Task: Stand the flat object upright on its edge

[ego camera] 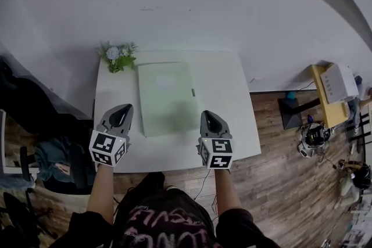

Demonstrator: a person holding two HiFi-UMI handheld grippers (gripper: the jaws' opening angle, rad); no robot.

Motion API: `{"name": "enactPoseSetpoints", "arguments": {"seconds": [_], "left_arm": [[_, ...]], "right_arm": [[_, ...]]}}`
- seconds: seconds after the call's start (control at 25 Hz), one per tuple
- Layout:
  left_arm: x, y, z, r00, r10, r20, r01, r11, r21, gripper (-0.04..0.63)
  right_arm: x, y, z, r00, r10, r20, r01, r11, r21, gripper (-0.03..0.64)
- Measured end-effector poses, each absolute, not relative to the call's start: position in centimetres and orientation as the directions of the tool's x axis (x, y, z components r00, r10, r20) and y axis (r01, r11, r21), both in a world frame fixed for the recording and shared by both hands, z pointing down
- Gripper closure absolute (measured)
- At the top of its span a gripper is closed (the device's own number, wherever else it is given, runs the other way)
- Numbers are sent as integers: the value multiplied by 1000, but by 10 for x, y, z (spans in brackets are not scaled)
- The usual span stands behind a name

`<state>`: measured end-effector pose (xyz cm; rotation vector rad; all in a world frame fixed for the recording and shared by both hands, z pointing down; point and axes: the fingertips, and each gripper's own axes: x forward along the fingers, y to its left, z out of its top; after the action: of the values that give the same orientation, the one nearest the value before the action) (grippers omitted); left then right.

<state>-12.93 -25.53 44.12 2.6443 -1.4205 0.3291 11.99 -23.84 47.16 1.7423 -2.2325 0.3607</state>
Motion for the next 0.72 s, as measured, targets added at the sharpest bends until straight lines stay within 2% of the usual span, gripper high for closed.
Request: {"name": "enactPoseSetpoints", "arguments": {"seconds": [0.4,0.72], "left_arm": [[-126,-279,467,546,-779,309,-828,-558,57,581],[-119,-279,483,483,-796,364,-866,-495,66,580]], "right_arm": [[124,-267,491,-232,-874,427,-971,236,-44,589],[129,-281,510,-301,-836,460,-951,298,-81,589]]}}
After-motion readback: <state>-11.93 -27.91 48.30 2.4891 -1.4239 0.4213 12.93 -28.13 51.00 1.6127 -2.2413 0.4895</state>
